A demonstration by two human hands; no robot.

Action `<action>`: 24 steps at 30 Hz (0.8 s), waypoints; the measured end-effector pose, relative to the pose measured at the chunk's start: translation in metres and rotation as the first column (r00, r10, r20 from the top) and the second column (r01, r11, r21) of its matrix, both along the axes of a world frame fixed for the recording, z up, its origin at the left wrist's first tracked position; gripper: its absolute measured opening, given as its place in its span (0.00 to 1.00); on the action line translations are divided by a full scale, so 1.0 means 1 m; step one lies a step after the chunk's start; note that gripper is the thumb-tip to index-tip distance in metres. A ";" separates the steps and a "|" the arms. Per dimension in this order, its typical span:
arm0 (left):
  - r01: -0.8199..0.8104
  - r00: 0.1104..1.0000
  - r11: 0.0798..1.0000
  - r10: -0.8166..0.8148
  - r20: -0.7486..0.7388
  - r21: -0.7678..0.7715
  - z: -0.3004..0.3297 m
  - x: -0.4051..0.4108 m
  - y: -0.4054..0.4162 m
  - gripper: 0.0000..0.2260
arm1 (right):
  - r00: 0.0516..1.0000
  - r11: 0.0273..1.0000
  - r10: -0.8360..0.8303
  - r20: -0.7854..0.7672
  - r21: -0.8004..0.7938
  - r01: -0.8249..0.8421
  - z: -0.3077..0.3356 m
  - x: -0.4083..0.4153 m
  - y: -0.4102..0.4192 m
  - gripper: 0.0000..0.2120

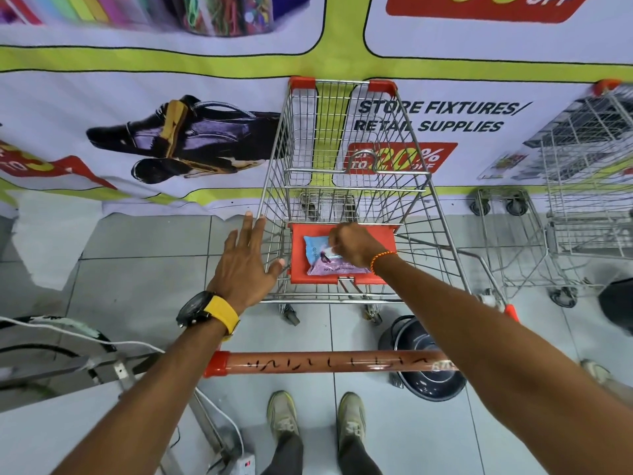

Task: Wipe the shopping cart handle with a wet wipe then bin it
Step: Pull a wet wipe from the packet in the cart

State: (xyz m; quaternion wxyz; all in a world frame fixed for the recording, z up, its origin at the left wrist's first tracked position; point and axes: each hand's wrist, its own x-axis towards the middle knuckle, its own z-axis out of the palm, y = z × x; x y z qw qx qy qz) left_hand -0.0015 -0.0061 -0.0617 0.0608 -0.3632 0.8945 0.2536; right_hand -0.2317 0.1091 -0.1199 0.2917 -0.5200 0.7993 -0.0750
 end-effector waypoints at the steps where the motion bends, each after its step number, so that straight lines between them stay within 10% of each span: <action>1: 0.002 1.000 1.000 -0.002 0.000 0.000 0.000 0.000 0.000 0.40 | 1.000 1.000 -0.009 -0.002 -0.016 0.009 0.000 0.001 0.000 0.07; 17: -0.003 1.000 1.000 0.003 0.010 -0.014 -0.004 0.000 -0.001 0.39 | 0.952 0.908 -0.250 0.175 -0.299 0.293 0.018 0.002 0.005 0.11; 24: 0.106 0.994 0.980 -0.107 0.002 -0.166 0.015 -0.003 0.012 0.26 | 0.541 0.650 -0.492 0.682 -0.127 0.750 0.059 0.017 0.014 0.07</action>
